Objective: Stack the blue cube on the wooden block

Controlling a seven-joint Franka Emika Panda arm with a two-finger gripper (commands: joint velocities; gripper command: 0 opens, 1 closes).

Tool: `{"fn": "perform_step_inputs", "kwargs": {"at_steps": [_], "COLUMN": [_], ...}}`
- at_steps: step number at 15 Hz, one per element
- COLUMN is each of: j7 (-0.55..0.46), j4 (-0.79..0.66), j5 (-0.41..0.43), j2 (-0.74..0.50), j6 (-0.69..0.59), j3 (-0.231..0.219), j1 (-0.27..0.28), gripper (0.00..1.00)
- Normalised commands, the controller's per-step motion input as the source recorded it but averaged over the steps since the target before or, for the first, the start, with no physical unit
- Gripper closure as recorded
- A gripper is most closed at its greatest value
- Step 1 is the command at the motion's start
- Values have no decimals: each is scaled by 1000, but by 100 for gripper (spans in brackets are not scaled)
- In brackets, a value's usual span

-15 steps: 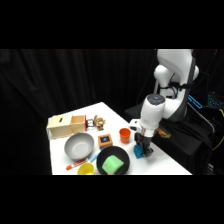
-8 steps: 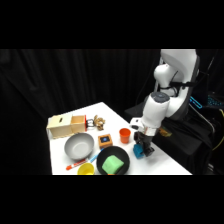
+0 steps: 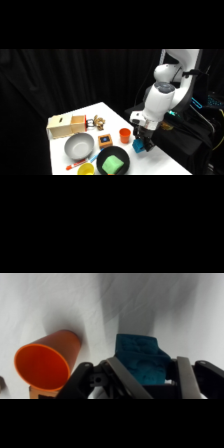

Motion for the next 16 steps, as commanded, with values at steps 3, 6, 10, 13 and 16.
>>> {"fn": "perform_step_inputs", "kwargs": {"at_steps": [3,6,10,13,16], "j7": [41,-130,-324,-437,-454], "j4": [13,21,48,97,158], "j5": [-231,-35,119,216,234], "j2": [-421,-397,-339,-264,-164], "j6": [-386,-311,-237,-202,-188], "j3": [367,381,252,133,80], "j1": [-414,-456,-413,-351,-285], "gripper": [77,77,77,77,77]}}
